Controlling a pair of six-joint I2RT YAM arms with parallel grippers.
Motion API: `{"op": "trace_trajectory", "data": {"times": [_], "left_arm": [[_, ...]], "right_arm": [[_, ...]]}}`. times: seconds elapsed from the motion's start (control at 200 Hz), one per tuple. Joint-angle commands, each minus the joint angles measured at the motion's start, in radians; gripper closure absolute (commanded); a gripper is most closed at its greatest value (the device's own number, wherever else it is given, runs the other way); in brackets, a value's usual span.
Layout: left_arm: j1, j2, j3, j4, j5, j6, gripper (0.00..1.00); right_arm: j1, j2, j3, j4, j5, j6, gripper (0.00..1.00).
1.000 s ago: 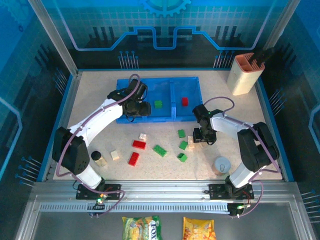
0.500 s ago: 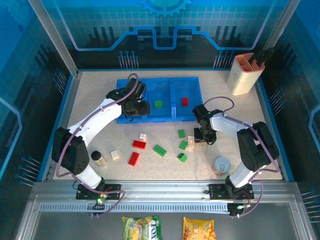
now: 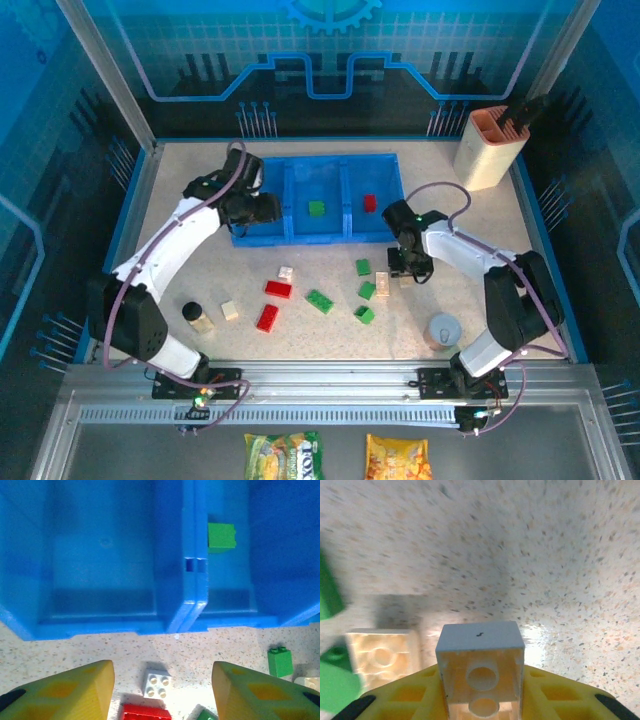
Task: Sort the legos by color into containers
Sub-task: Pick up the lego from the center of the table, then place the lego in the container.
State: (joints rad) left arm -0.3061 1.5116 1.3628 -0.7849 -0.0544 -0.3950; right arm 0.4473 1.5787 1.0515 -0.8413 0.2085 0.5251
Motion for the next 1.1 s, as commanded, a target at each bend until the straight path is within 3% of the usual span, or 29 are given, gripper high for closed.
{"op": "trace_trajectory", "data": {"times": [0.0,0.39,0.785,1.096], "left_arm": [[0.059,-0.059,-0.031,-0.056,0.04,0.053,0.45],[0.304,-0.172,-0.186,-0.004,0.132,0.114,0.45],[0.368,-0.221,-0.285,0.118,0.163,0.148,0.45],[0.379,-0.241,-0.314,0.15,0.176,0.134,0.45]], "right_arm": [[0.052,-0.033,0.09,-0.079,0.029,0.046,0.63],[0.315,0.129,0.435,-0.039,0.098,0.194,0.64],[0.496,0.397,0.729,0.243,0.149,0.21,0.65],[0.539,0.612,0.91,0.392,0.268,0.182,0.65]]}}
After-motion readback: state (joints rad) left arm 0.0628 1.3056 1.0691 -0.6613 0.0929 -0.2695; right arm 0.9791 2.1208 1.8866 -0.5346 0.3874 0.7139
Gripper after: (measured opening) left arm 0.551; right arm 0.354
